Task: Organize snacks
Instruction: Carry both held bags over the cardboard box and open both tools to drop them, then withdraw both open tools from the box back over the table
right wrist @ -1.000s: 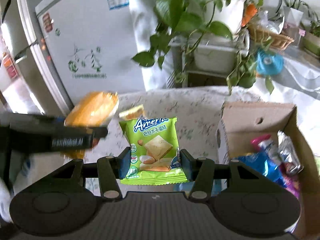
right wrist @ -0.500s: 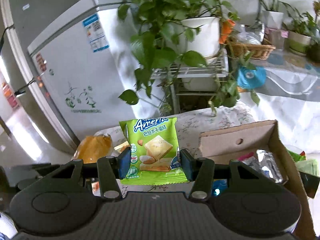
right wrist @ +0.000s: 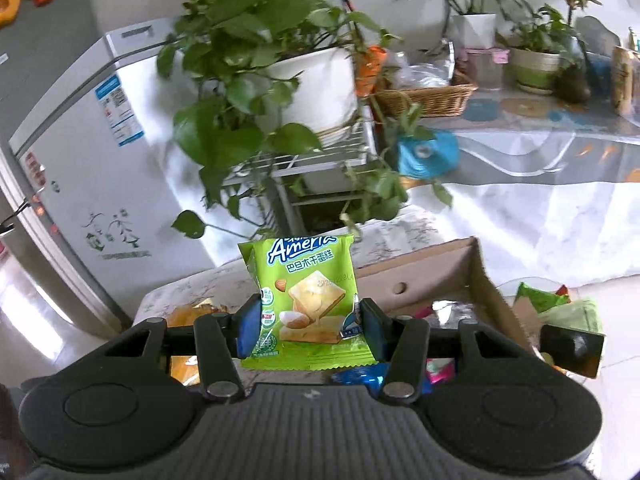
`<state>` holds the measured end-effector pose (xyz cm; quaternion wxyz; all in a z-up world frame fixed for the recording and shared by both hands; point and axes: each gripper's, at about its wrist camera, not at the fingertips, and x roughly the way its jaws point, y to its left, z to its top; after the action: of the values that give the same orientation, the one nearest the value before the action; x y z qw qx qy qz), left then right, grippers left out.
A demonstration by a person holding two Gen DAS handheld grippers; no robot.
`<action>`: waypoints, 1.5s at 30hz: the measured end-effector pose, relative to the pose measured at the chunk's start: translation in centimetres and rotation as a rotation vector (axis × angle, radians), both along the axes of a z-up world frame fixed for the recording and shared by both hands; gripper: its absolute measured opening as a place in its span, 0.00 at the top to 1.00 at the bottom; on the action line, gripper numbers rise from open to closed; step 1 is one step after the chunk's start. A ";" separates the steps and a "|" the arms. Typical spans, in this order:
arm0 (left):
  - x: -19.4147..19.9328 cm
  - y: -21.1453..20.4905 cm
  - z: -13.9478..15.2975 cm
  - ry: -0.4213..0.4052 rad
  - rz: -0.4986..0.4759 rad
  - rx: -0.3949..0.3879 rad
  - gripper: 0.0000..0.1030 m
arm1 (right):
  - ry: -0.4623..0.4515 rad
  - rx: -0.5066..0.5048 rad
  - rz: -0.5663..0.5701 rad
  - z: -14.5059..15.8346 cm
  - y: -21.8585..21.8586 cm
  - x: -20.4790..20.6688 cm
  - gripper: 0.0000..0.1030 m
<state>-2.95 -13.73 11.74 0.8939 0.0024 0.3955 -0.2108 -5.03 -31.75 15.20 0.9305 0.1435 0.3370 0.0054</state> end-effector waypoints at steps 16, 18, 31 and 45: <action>-1.8 -5.5 -1.0 0.007 -0.130 0.002 0.52 | 0.019 0.034 -0.093 -0.2 -4.2 -1.0 0.43; -2.0 -6.0 -1.1 0.006 -0.145 0.001 0.52 | 0.023 0.041 -0.100 -0.3 -4.6 -1.1 0.43; -3.5 -10.1 -2.8 0.009 -0.247 -0.031 0.43 | 0.078 0.069 -0.194 -1.4 -6.4 -0.8 0.41; -3.0 -6.0 0.0 -0.034 -0.143 -0.033 0.14 | 0.052 0.113 -0.209 -1.3 -5.9 -0.5 0.21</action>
<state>-5.98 -19.73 11.74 0.8830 0.0197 0.3755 -0.2807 -5.56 -37.70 13.92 0.9074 0.2298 0.3435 -0.0763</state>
